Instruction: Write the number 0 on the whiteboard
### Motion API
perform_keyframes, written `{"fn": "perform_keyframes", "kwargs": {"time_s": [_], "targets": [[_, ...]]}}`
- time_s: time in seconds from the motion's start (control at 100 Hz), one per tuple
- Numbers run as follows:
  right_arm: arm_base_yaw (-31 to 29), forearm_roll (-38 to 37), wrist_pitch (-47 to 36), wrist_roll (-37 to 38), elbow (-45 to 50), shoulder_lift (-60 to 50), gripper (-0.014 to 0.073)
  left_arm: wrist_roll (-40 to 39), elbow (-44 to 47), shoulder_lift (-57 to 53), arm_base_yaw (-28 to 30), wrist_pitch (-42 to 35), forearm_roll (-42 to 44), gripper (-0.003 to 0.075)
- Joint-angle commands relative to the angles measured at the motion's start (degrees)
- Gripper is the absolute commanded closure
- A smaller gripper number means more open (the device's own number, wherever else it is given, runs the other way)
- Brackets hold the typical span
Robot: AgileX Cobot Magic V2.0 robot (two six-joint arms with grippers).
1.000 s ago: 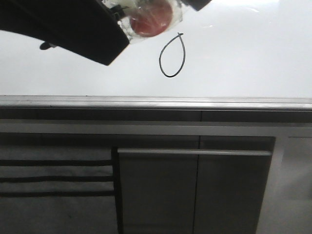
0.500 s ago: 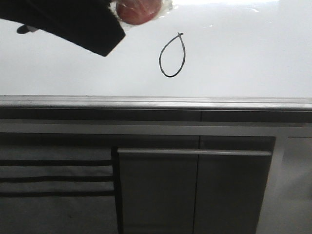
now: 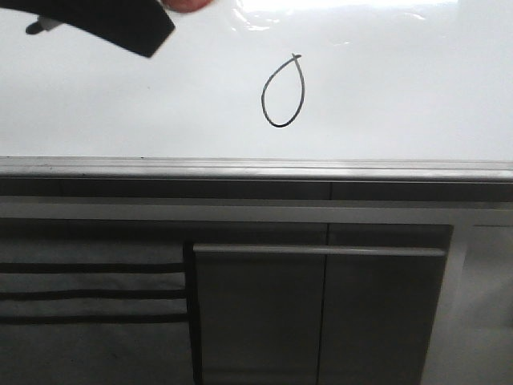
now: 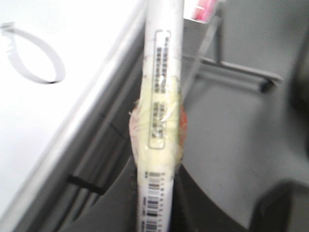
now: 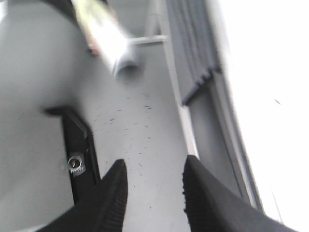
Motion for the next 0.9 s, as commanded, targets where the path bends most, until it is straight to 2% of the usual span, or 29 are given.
{"fn": "perform_keyframes", "kwargs": {"time_s": [0.0, 0.1, 0.19, 0.38, 0.49, 0.72, 0.79, 0.89], "targets": [[-4.1, 1.2, 1.2, 4.3, -1.0, -3.7, 0.0346, -4.4, -0.4, -0.4, 5.5, -10.7, -1.2, 0.0714], [-6.9, 1.4, 1.0, 4.9, 1.9, -6.5, 0.0346, -5.8, 2.2, 1.5, 11.9, -22.2, -5.0, 0.0714], [-7.1, 1.4, -0.1, 4.9, 5.2, -8.1, 0.0346, -5.8, 4.3, 5.0, 15.9, -32.5, -8.8, 0.0714], [-7.1, 1.4, -1.6, 4.9, 9.6, -9.1, 0.0346, -5.9, 3.8, 14.9, 20.4, -44.5, -14.6, 0.0714], [-7.1, 1.4, -2.1, 4.9, 10.3, -9.1, 0.0346, -5.9, 0.7, 19.9, 22.7, -45.0, -17.4, 0.0713], [-7.1, 1.5, -1.9, 4.9, 10.3, -9.1, 0.0346, -5.4, -6.0, 23.8, 24.7, -37.9, -17.4, 0.0703], [-7.1, 1.5, -1.9, 4.9, 10.3, -9.1, 0.0346, -5.3, -6.7, 24.3, 24.7, -37.8, -16.8, 0.0664], [-7.1, 1.5, -1.9, 4.9, 10.3, -9.1, 0.0346, -5.3, -7.2, 25.2, 24.7, -37.6, -16.4, 0.0554]]}}
